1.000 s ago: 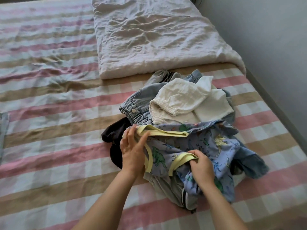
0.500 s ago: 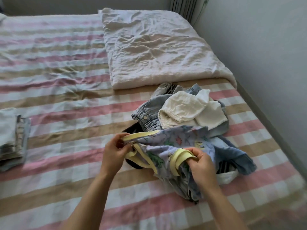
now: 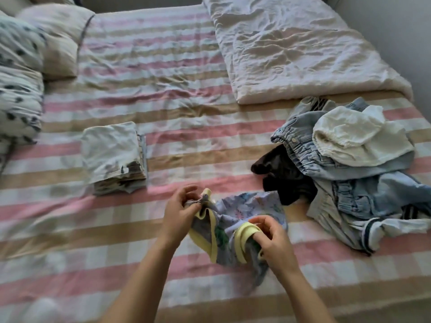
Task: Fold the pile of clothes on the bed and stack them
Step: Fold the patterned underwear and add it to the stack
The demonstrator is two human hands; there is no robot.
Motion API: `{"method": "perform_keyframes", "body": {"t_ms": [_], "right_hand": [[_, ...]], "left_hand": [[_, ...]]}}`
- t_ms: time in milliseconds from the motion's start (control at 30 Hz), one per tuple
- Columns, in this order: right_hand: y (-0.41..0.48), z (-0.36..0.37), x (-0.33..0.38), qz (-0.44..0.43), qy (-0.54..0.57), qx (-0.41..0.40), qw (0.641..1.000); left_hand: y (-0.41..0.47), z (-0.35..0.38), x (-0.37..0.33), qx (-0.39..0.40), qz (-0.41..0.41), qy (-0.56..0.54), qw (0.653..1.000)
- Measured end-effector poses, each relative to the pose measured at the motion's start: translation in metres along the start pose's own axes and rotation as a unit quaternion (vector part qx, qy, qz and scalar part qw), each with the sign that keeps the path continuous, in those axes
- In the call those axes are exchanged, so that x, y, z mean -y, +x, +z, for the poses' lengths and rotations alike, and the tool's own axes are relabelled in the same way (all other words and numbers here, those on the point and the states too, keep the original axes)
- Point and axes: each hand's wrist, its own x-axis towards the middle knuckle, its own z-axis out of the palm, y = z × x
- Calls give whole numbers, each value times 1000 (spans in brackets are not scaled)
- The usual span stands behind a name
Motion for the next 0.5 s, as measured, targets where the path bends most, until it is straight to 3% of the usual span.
{"method": "perform_keyframes", "body": {"t_ms": [133,200,367,500], "right_hand": [[0,52,-42,100,-75,114,986],[1,62,-51,111,-89,165,976],[28,64,-38,-1,-157,125,980],[62,83,-32,-79,-233,199,949]], "left_hand": [[-6,-9,55,25,-58,21,998],[-10,-12,72,24,-67,18,997],[-9,-13,82,13,-73,3,997],[0,-11,80,28,-75,-34,996]]}}
